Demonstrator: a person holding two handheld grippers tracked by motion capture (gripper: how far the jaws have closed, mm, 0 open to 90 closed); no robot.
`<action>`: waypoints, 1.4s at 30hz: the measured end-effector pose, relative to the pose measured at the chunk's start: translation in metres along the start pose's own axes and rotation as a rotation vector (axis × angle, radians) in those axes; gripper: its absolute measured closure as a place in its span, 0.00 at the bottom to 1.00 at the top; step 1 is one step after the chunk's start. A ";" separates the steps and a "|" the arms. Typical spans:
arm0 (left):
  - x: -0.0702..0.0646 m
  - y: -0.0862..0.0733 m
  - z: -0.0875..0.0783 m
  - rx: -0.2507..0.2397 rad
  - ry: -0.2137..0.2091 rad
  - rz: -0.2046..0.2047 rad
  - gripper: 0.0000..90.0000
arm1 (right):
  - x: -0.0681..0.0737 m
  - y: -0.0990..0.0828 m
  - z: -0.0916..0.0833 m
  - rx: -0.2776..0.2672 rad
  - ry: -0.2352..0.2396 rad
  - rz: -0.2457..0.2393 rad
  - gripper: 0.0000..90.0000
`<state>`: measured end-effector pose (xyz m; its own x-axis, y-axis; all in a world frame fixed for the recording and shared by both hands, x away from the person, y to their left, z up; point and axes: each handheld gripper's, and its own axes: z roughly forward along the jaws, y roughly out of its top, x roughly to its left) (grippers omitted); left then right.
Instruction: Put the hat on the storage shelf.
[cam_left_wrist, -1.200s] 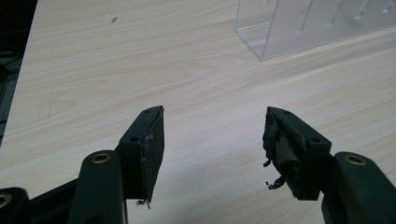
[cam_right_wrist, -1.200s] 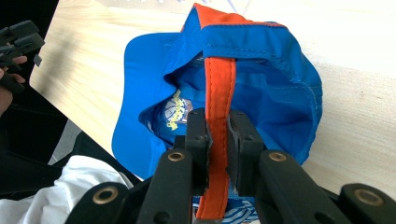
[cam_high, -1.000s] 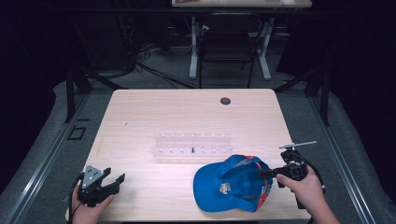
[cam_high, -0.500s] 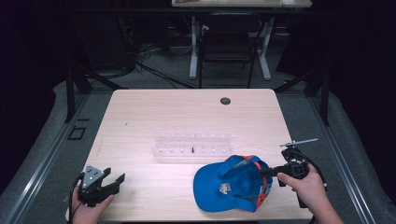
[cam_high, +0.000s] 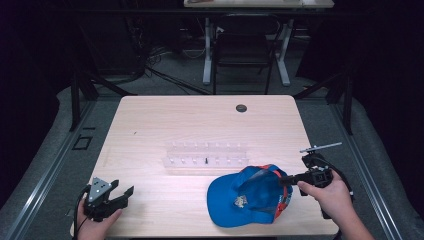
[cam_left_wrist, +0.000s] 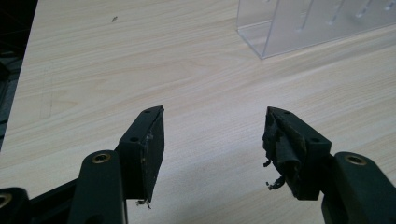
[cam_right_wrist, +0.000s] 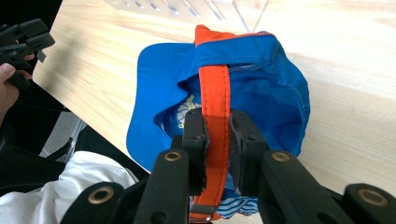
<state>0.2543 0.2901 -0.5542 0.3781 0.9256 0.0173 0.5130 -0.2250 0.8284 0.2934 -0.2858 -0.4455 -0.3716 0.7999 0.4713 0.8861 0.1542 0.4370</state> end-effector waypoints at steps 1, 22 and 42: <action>0.000 0.000 0.000 0.005 0.001 0.001 0.43 | 0.001 0.001 -0.001 -0.001 0.000 -0.001 0.87; 0.000 0.000 0.000 0.002 -0.006 -0.001 0.44 | 0.029 0.023 -0.032 -0.018 0.026 0.004 0.87; -0.001 0.000 0.001 0.003 -0.009 0.000 0.44 | 0.044 0.037 -0.038 -0.034 0.260 0.120 0.87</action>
<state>0.2546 0.2892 -0.5551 0.3847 0.9230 0.0121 0.5153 -0.2256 0.8268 0.2996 -0.2674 -0.3795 -0.3270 0.6351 0.6998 0.9199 0.0442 0.3898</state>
